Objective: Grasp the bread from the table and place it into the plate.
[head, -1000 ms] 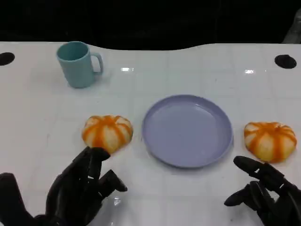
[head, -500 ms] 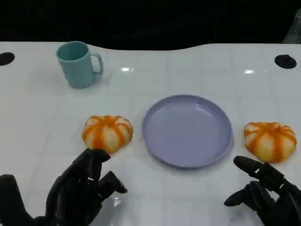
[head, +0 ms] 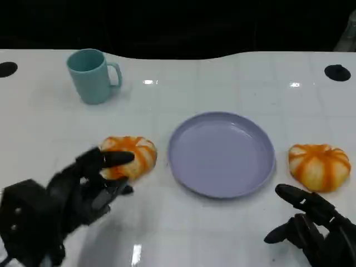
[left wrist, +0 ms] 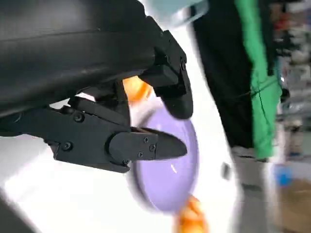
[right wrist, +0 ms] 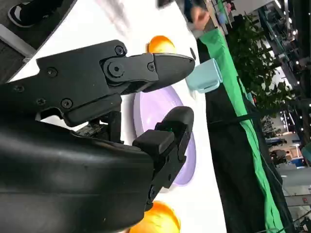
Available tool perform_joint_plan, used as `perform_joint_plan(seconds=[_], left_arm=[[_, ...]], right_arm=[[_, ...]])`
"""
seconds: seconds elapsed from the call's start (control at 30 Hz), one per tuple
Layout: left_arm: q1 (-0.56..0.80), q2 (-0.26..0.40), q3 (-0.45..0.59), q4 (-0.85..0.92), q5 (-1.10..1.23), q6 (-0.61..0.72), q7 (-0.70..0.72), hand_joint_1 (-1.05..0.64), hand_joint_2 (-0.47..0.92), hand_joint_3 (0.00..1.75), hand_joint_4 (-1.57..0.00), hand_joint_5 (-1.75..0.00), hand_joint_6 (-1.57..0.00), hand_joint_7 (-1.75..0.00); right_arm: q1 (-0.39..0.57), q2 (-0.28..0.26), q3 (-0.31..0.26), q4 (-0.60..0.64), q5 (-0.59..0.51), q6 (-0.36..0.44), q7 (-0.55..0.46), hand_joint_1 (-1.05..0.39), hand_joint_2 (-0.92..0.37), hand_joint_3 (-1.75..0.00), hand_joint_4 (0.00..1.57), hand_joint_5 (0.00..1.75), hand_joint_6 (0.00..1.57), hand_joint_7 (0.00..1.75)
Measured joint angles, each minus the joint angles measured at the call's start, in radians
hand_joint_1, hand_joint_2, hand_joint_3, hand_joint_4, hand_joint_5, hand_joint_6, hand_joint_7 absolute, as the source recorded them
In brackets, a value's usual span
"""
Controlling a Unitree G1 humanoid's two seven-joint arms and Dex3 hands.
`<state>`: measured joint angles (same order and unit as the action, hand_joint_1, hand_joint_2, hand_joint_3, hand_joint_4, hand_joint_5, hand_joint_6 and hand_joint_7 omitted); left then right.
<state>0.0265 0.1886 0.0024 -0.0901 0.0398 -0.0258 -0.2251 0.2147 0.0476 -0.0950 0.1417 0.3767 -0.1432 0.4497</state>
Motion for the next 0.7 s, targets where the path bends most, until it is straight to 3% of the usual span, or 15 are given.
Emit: perform_joint_plan(seconds=[0.13,0.23,0.4,0.57,0.7], left_arm=[[-0.087,0.139,-0.054,-0.011,0.347,-0.191,0.106,-0.65,0.91,0.01,-0.08,-0.59,-0.35,-0.05],[-0.138,0.204,-0.081,-0.024,0.543,-0.224,0.173,-0.67,0.89,0.00,-0.03,-0.55,-0.31,-0.02],[-0.192,0.230,-0.122,-0.063,0.702,-0.128,0.131,-0.67,0.87,0.00,0.00,-0.35,-0.23,-0.02],[-0.207,0.243,-0.156,-0.091,0.771,-0.062,0.074,-0.63,0.84,0.00,0.00,-0.31,-0.22,-0.01],[-0.337,0.244,-0.258,0.026,0.835,0.018,-0.072,-0.59,0.80,0.00,0.00,-0.29,-0.21,0.00]], right_arm=[[-0.001,0.000,0.000,0.000,0.000,0.000,0.000,-0.76,-0.92,-0.26,0.65,1.29,0.89,0.45],[-0.001,-0.001,-0.001,0.000,0.001,0.000,0.005,-0.76,-0.92,-0.26,0.65,1.29,0.90,0.45],[-0.001,-0.001,-0.003,0.000,0.001,0.000,0.007,-0.76,-0.92,-0.26,0.65,1.29,0.90,0.45],[0.000,-0.001,-0.002,-0.001,0.000,0.000,0.005,-0.75,-0.92,-0.27,0.66,1.29,0.90,0.45],[-0.002,0.000,0.004,-0.002,-0.001,-0.008,0.010,-0.75,-0.92,-0.29,0.64,1.30,0.89,0.44]])
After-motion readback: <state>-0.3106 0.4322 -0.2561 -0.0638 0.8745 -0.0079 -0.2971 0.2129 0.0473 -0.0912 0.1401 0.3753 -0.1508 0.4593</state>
